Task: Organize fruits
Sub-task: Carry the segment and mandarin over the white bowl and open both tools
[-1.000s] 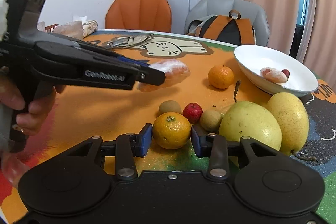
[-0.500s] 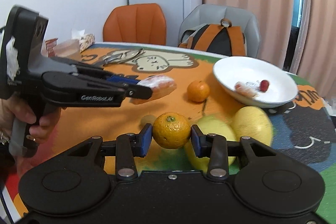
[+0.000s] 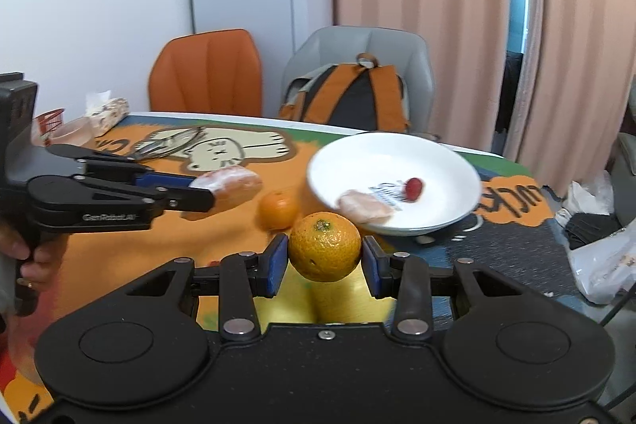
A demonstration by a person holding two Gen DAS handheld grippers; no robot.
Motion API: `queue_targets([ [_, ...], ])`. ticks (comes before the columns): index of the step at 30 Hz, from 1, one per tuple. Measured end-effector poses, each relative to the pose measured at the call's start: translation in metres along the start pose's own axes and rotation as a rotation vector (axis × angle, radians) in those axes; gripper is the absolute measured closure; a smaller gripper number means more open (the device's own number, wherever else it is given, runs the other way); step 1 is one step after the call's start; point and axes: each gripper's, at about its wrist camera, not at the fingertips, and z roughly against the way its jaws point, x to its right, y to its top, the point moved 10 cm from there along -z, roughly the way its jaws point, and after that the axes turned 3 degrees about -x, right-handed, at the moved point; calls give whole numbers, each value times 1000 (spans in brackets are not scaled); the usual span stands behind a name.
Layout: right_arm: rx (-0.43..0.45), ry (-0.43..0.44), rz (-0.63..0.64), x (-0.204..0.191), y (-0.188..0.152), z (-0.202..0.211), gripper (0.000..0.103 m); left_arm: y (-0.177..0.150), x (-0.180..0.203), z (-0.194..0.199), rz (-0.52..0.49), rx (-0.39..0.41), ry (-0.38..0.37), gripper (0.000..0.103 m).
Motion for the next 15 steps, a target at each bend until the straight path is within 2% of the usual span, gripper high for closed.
queue_targets([
  [6,-1,-44,2,27,8,-13,66,17,6,-17,9,8,-22,84],
  [15,-5,-59,-4,51,18,-30,66,38,13,-42,7,4,-38,84],
])
